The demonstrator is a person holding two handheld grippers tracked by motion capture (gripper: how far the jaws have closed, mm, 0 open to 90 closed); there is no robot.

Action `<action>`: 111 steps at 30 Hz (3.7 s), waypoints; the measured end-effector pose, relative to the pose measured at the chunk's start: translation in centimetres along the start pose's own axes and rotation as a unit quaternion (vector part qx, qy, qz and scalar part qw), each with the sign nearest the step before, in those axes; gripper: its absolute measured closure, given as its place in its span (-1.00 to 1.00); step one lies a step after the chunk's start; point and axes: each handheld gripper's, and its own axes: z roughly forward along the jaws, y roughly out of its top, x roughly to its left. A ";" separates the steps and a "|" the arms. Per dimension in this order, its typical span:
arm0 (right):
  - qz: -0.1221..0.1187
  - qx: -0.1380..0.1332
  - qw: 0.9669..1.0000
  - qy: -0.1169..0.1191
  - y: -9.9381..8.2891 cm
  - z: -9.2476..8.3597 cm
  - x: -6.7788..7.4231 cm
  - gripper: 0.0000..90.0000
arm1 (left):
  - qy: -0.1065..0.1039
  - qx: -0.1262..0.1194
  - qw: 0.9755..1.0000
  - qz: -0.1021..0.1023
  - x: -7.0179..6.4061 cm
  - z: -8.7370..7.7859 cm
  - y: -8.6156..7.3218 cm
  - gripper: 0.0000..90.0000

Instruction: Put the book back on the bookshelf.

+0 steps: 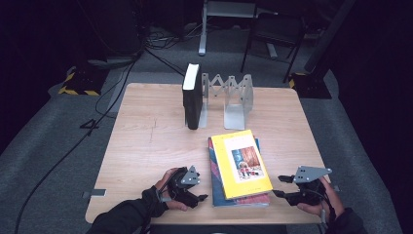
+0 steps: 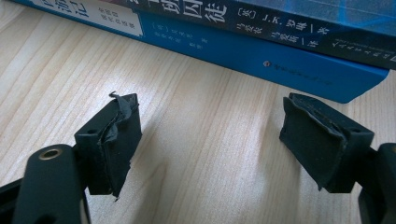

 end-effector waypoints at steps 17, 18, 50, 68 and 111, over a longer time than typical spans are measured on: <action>-0.016 -0.023 0.999 0.036 0.1 -0.1 0.0 0.11 | 0.025 0.006 1.000 -0.008 1.1 -0.8 0.1 -0.56; -0.015 -0.027 0.999 0.037 0.2 -0.2 0.1 0.11 | 0.026 0.000 1.000 -0.009 1.1 -0.9 0.3 -0.56; 0.028 -0.021 0.996 0.079 3.6 3.0 0.9 -0.15 | 0.067 -0.039 0.997 0.008 4.0 -0.3 4.2 -0.54; 0.034 0.002 0.996 0.080 5.1 3.7 -0.7 -0.31 | 0.086 -0.043 0.995 -0.001 5.8 0.1 4.9 -0.58; 0.013 -0.068 0.993 0.095 8.1 5.9 -1.9 0.60 | 0.117 -0.064 0.991 -0.027 8.4 0.5 5.3 -0.43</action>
